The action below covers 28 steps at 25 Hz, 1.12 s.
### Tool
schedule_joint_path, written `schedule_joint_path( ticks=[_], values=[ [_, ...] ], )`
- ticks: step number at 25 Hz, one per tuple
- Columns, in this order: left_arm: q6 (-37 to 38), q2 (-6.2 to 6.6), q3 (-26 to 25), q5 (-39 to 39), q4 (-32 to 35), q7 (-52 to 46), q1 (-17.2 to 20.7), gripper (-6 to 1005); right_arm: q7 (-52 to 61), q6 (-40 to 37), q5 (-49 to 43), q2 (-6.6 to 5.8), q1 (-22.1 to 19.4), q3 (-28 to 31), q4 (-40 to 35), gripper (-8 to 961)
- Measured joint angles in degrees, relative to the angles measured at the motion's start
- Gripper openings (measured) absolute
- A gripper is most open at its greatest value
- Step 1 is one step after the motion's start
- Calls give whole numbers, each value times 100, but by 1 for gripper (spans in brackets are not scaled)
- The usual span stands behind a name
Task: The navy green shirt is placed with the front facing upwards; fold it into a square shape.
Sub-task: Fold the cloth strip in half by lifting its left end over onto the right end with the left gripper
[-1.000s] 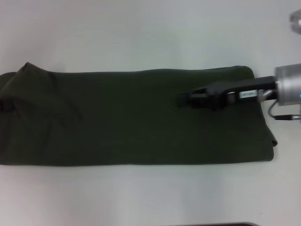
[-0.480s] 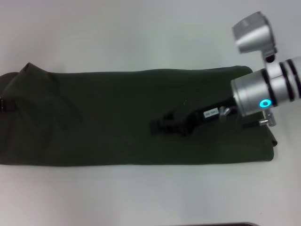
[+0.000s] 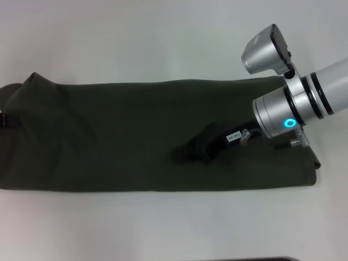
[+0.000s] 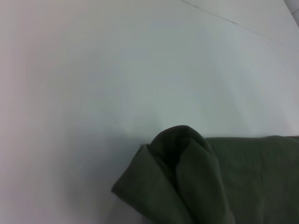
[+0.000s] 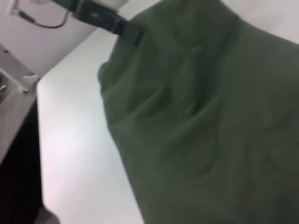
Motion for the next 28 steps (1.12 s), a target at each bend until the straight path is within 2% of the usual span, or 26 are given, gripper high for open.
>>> schedule_joint_path(
  ticks=[9,18,28],
  values=[
    [-25,2,0,0,0,5,9,95,181,136,3,0,0,-243,-35,52],
    [-52,4,-1,0,0,9,2,99,3,-421,233,-7,6,-250,-216,52],
    [-80,-9,0,0,-5,9,-45,104,83,-220,299,27,390,-322,-169,53]
  ],
)
